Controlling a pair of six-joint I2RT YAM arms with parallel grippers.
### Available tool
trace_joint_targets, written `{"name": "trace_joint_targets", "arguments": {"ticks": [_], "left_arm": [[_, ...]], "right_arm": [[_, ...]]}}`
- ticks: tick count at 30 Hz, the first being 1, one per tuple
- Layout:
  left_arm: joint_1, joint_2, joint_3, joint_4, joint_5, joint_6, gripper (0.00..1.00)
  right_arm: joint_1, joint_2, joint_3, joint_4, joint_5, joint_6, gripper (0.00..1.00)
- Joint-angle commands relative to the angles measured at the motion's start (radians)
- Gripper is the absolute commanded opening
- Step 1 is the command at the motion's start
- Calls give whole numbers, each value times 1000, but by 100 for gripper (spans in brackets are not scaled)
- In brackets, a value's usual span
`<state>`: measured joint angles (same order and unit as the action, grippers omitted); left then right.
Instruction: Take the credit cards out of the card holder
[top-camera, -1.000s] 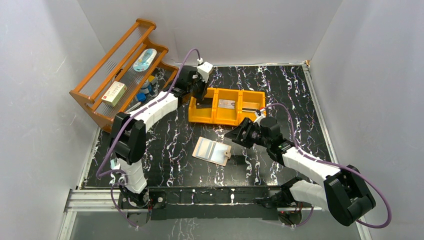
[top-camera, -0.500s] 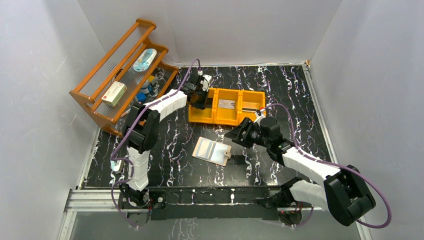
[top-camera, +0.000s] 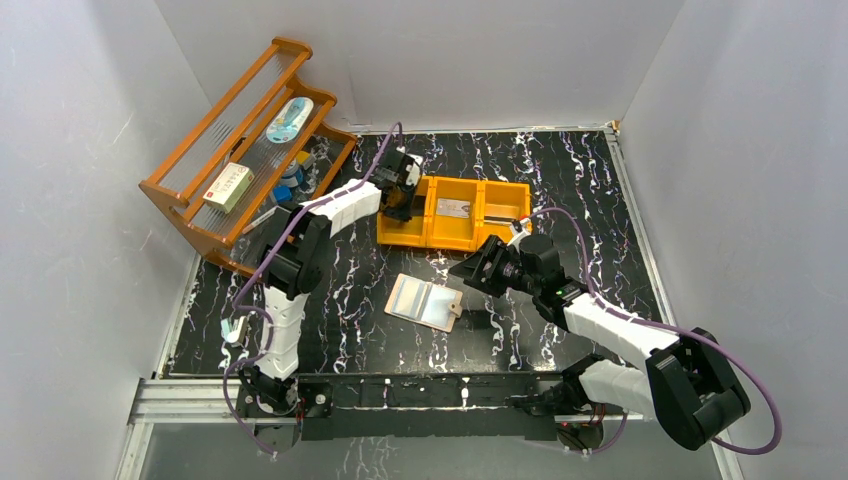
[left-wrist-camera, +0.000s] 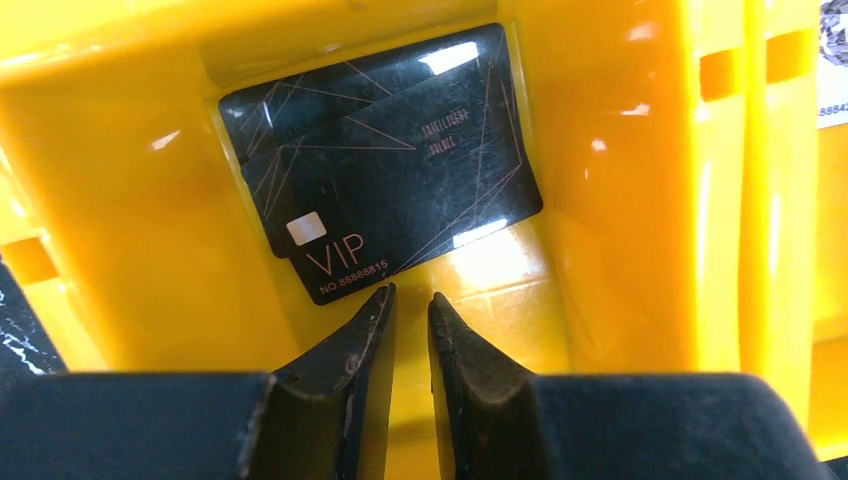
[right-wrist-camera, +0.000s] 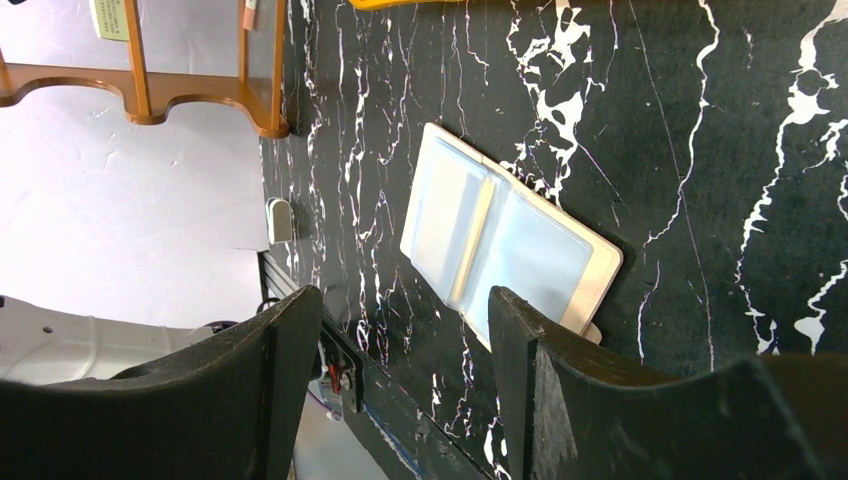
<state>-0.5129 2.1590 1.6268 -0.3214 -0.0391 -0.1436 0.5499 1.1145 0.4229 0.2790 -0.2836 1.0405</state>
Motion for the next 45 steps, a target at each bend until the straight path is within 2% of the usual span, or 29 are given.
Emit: {"name": "trace_joint_targets", "arguments": {"ticks": [1,7,13,18,26,34,39,45], "left_arm": [[-1,7,34,-9,-25,-12,18],[-1,24,31,33,-104,20,22],[-1,8,-21,152,-141,88,28],[-2,16,-32,216,-126,129,32],[-2,-5,-39,219,-80,131,37],[-2,-153,-145,216,-16,72,43],[-2,-252,-211,233,38,29,49],[-2,-338,-275,252,81,0,56]], "right_arm": [[-4,-5,19,31,0,-1,70],[-5,-6,18,30,-2,-2,70],[-4,-10,11,27,4,-1,71],[-4,-6,13,28,3,-1,70],[-6,-2,20,23,7,-9,71],[-11,-34,192,-293,221,-169,72],[-20,27,326,-467,356,-255,73],[-37,124,439,-503,367,-302,74]]}}
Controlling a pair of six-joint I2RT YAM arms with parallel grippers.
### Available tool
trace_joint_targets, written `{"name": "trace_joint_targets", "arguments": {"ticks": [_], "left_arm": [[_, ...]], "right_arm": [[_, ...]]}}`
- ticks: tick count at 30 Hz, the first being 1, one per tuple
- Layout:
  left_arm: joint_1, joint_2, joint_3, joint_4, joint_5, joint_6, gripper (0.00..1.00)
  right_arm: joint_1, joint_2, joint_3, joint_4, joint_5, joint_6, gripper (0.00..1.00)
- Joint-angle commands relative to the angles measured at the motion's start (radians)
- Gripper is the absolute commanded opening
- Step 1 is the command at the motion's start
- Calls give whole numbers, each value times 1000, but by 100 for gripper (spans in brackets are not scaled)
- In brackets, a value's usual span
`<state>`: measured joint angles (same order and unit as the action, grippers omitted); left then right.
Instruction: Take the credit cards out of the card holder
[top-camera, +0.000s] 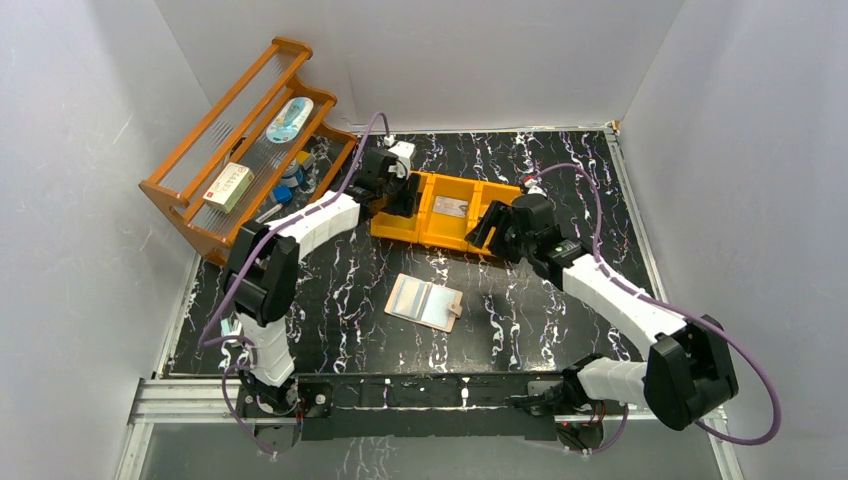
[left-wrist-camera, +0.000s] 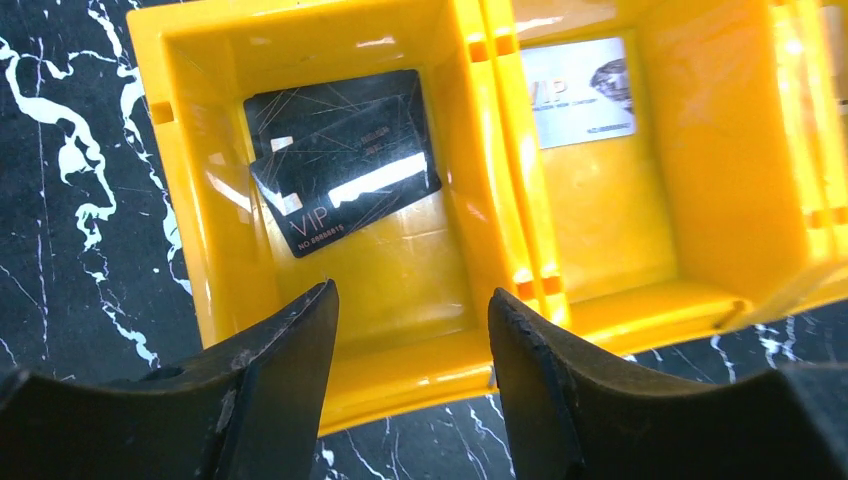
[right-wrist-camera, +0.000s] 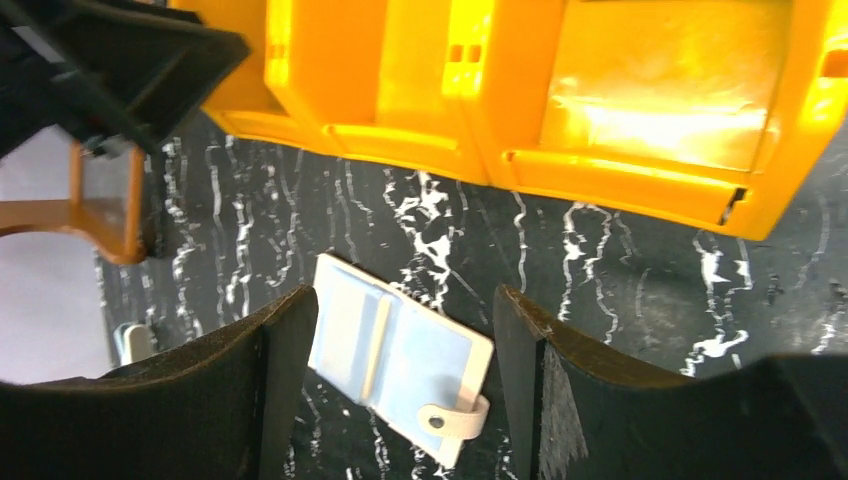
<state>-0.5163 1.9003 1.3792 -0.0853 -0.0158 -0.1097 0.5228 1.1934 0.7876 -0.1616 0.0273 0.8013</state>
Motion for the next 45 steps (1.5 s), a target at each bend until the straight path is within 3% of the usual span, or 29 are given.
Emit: {"name": "trace_joint_targets", "arguments": {"ticks": [1,9,17,22,28,37,45], "left_arm": [[1,-84,-30,9,78,-34,56],[1,-52,-10,-67,53,-85,56],[4,-27,-18,-50,65,-101,56],[18,6,-3,-55,67,-115,56],[30,52,36,-84,96,-128,56],[31,89,51,-85,138,-124,55],[30,140,106,-104,155,-130,53]], "right_arm": [[-13,66,96,-70,55,-69,74],[-17,291,291,-186,70,-167,76],[-17,493,483,-329,225,-244,76],[-17,541,519,-321,290,-279,74],[-17,596,499,-313,261,-324,71],[-17,493,361,-238,230,-415,63],[-17,422,259,-180,191,-475,63]]}}
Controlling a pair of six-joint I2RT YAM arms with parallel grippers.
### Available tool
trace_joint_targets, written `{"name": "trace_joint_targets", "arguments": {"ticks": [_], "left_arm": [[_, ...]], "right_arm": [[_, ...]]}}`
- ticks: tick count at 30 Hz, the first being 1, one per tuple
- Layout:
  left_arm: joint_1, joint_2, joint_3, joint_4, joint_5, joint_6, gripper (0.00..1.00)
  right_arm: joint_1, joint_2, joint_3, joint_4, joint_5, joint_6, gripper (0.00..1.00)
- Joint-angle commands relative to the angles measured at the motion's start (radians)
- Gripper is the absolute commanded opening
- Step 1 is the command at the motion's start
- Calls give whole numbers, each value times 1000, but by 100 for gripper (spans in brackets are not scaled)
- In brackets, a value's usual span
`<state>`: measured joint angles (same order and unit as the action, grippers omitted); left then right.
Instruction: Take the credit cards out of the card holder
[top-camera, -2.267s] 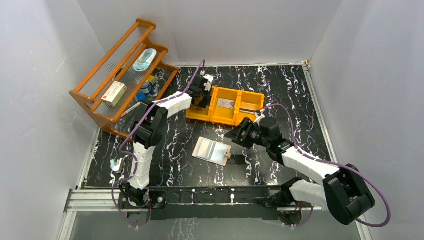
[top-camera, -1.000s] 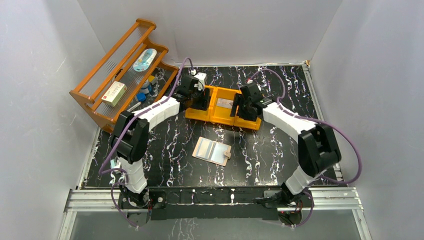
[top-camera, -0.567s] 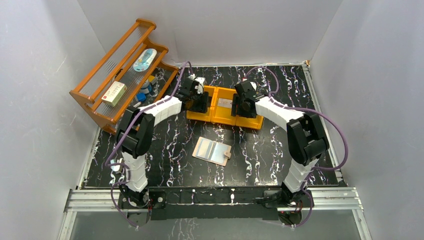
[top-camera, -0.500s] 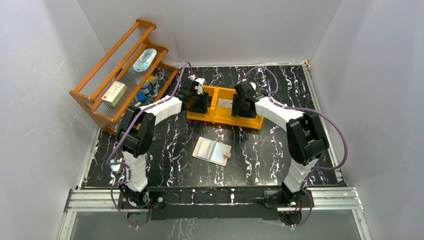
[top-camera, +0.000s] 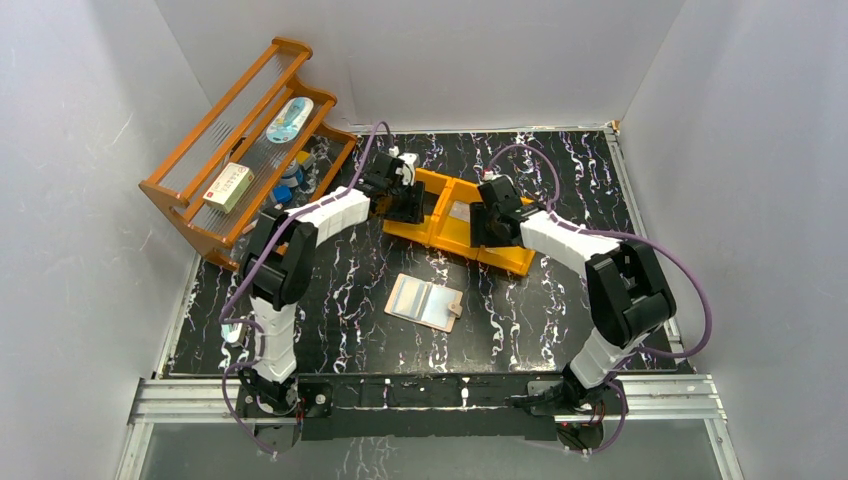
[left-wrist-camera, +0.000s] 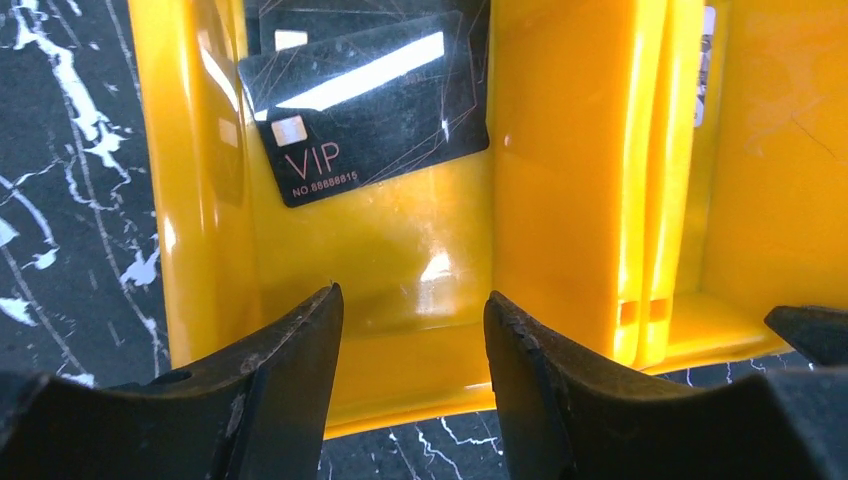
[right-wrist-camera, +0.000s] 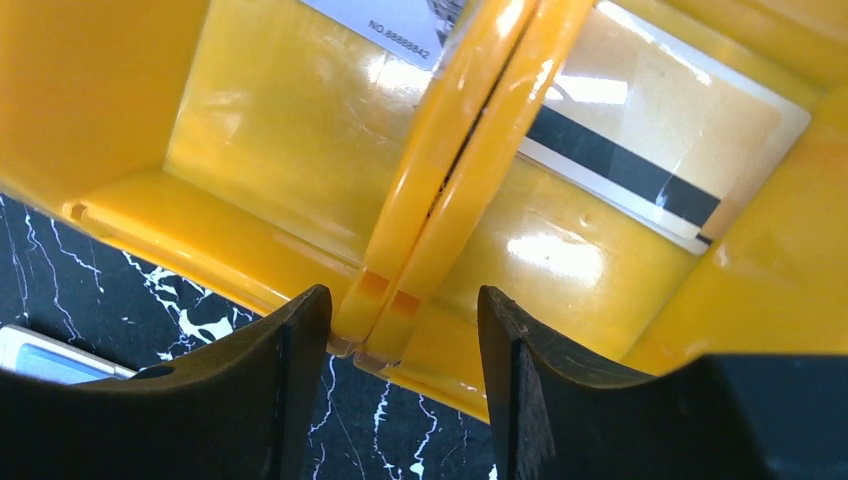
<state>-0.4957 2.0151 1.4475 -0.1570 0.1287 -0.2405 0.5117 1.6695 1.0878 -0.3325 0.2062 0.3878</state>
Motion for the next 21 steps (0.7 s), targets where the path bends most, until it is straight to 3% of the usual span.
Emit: {"name": "trace_joint_targets", "arguments": {"ticks": [1,11,21], "left_arm": [[10,24,37,-32,20,0,53],[10,33,7,-56,120,21,50],[-1,-27,-88,-69,191,-11,47]], "right_arm": [[-6,-61,-50,-1,15,-59,63],[-6,-39,18,-47,120,145,68],[-5,-34,8,5,-45,61,66]]}}
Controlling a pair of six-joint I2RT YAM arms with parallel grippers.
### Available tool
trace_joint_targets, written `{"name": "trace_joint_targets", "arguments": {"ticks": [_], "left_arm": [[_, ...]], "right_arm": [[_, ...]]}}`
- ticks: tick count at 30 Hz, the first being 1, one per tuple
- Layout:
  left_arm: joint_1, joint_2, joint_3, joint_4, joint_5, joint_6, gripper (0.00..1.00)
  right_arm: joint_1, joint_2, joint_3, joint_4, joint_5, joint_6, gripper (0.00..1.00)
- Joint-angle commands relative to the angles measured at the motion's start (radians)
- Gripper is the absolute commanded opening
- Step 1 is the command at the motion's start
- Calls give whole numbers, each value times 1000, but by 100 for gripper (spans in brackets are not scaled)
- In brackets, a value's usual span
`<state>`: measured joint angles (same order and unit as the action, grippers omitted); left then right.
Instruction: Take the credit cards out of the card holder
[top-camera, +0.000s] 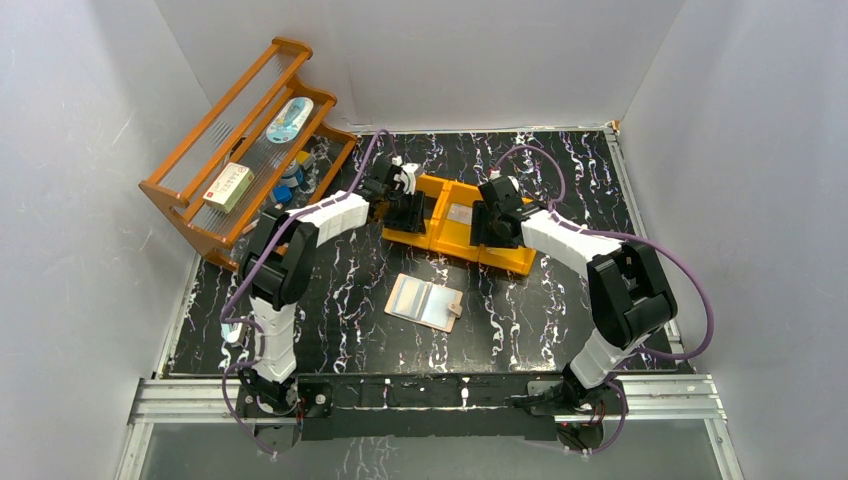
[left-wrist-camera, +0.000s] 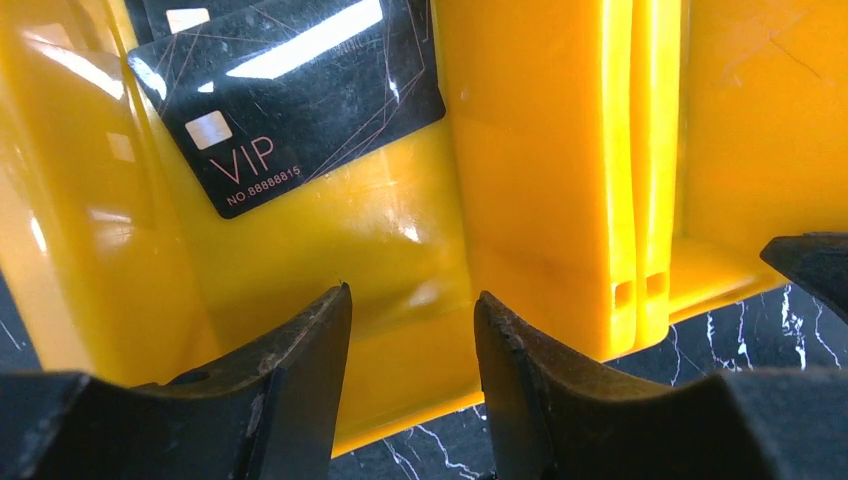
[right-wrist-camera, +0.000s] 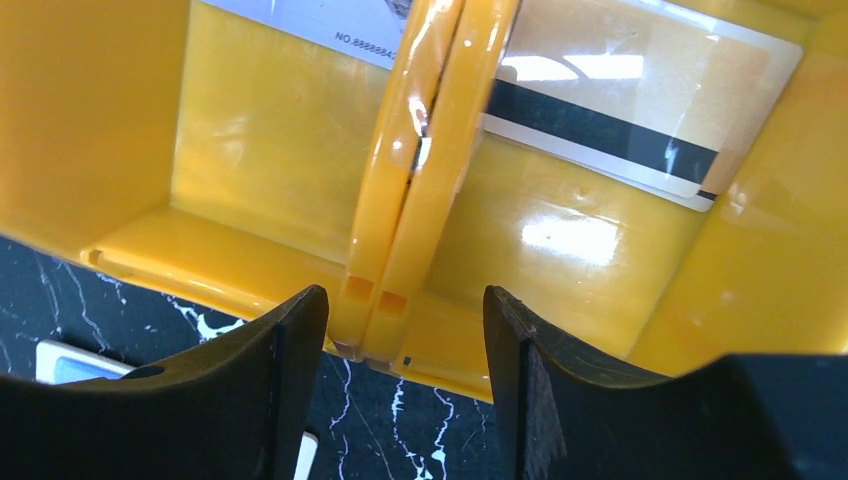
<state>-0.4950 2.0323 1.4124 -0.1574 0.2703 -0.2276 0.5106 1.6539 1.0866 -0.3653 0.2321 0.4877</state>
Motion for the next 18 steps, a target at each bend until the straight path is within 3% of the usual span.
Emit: {"name": "trace_joint_targets", "arguments": {"ticks": [1,10,18], "left_arm": [[-5,-53,-61,-74,48,-32,46],[-60,-186,-185,-91,-15,-148,46],[-103,-228,-212,-75,-243,-185,48]], "right_arm": [[-3,-24,3,46,-88,-49,66],[-3,-68,-44,31,-61,-58,67],[-4,-88,-59,49,-88,-60,65]]}}
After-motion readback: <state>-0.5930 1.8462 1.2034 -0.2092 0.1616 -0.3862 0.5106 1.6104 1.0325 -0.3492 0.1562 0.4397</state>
